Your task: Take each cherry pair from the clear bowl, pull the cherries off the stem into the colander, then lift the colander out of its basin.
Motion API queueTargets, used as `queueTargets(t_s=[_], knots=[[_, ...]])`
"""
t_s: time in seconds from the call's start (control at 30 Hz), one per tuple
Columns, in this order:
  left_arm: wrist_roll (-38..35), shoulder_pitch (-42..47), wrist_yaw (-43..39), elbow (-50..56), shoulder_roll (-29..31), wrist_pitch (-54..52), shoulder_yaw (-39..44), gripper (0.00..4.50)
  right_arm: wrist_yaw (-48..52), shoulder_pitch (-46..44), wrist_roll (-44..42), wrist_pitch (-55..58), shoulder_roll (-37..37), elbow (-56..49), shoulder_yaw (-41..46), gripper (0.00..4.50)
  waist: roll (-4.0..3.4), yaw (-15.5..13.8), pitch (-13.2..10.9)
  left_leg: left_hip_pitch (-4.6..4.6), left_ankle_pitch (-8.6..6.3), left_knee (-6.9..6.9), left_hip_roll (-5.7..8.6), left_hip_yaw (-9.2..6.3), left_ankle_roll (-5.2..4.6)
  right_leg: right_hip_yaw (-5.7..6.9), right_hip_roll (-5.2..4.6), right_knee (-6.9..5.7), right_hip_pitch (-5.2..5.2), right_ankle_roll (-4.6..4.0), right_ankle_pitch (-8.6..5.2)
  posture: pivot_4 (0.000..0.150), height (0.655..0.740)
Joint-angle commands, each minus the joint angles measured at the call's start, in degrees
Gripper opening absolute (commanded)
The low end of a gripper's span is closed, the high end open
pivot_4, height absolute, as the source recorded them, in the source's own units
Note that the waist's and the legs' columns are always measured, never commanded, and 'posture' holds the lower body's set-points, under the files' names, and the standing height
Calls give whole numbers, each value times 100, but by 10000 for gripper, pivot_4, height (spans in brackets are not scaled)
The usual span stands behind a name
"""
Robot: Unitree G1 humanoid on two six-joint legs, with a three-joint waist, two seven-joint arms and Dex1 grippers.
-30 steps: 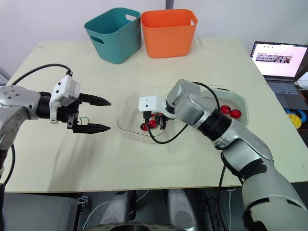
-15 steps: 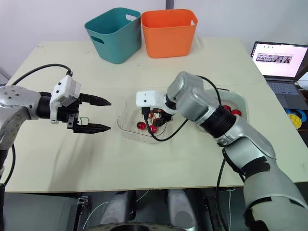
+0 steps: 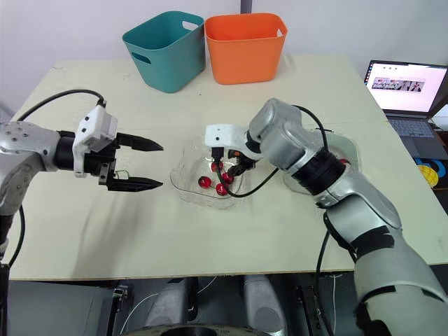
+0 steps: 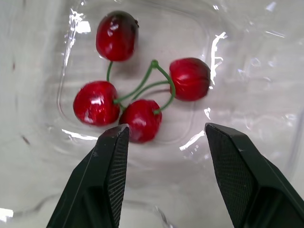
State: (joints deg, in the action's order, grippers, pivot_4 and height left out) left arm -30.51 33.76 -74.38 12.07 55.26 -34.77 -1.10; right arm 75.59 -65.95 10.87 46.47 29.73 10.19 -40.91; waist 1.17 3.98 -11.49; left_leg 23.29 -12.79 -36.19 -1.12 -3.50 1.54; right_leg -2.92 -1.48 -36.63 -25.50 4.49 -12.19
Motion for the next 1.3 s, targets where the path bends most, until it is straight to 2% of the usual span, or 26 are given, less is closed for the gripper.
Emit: queueTargets(t_s=[0.03, 0.6, 0.7, 0.83, 0.87, 1.3], knots=[[1, 73, -25, 182, 91, -29, 26, 45000, 46, -169, 80, -80, -89, 55, -40, 27663, 0, -2, 0, 0, 0, 1, 0, 0, 0, 0, 0, 0, 0, 0, 0, 1500, 7400], [-47, 14, 80, 412, 117, -192, 74, 45000, 209, -77, 286, -367, -344, 593, -367, 27663, 1, 1, 1, -1, 0, 0, 0, 0, 0, 0, 0, -1, 1, 2, 1, 1500, 7400], [-35, -2, 104, 409, 99, -167, 72, 45000, 198, -65, 329, -436, -439, 755, -352, 21157, 2, 10, 1, -8, 0, 0, 0, 0, 0, 0, 1, -4, 5, 1, 0, 1500, 7400], [-33, -2, 112, 397, 106, -158, 86, 45000, 246, -63, 382, -469, -473, 810, -308, 7912, 3, 13, 2, -14, 0, 0, 0, 0, 0, 0, 2, -9, 7, 1, -2, 1500, 7400], [-31, -4, 113, 392, 107, -153, 88, 45000, 259, -59, 382, -458, -476, 800, -291, 6707, 3, 12, 2, -14, 0, 0, 0, 0, 0, -1, 2, -10, 7, 1, -2, 1500, 7400], [95, 19, 49, 60, 114, 15, 58, 45000, 410, -169, 64, 141, -136, -127, 274, 6005, 2, -2, 1, -10, 0, -1, 0, 0, 0, -1, 1, -19, 2, 0, -4, 1500, 7400]])
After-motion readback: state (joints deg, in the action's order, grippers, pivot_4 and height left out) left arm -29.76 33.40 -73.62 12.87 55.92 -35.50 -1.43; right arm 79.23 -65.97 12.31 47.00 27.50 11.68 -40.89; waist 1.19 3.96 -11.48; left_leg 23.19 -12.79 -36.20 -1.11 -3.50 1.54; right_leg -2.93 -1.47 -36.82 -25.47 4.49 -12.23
